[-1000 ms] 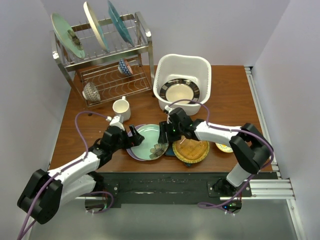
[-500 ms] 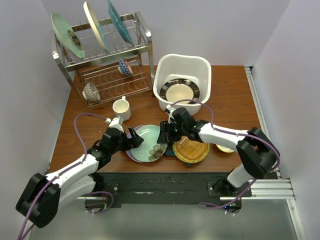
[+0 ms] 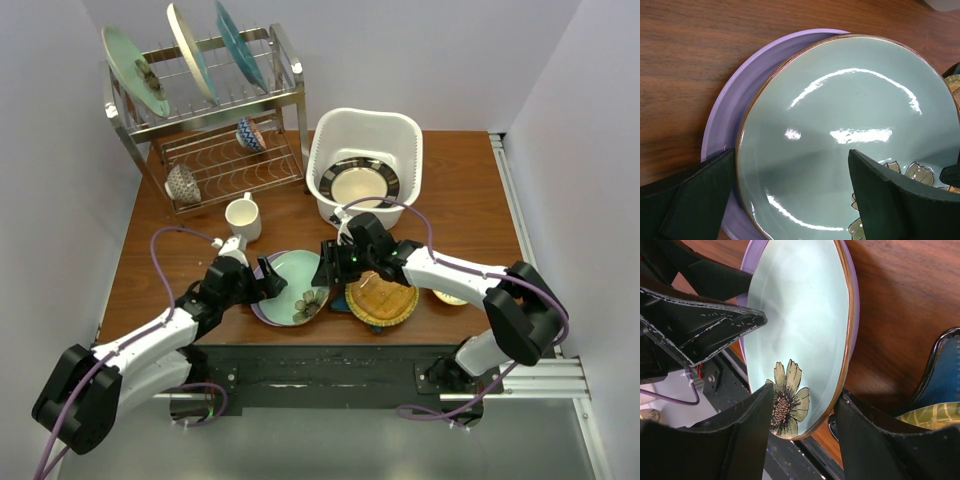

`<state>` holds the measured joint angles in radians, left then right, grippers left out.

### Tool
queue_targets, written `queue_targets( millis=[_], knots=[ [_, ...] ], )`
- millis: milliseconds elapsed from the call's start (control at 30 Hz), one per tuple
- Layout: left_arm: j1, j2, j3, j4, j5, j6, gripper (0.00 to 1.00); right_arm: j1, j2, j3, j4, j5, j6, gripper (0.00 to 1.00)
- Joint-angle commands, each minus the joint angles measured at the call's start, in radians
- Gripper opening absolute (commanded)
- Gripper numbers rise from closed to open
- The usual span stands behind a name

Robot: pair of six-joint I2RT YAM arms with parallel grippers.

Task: Place the plates into the plastic bin on the countertop
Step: Pick up the plate at the center of the board.

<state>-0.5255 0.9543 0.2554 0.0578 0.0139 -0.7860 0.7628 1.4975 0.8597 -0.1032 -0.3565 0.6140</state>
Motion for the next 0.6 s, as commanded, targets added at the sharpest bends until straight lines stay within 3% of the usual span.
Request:
queue_targets(
  millis=[0, 567],
  knots=[
    [-0.008, 0.014, 0.016, -0.032, 0.006, -0.009, 0.97, 0.006, -0.037, 0.033, 0.063, -0.059, 0.029, 0.53],
    [-0.011, 0.109, 0.062, 0.014, 0.026, 0.002, 0.96, 0.004, -0.126, 0.036, -0.013, -0.024, 0.007, 0.51]
  ],
)
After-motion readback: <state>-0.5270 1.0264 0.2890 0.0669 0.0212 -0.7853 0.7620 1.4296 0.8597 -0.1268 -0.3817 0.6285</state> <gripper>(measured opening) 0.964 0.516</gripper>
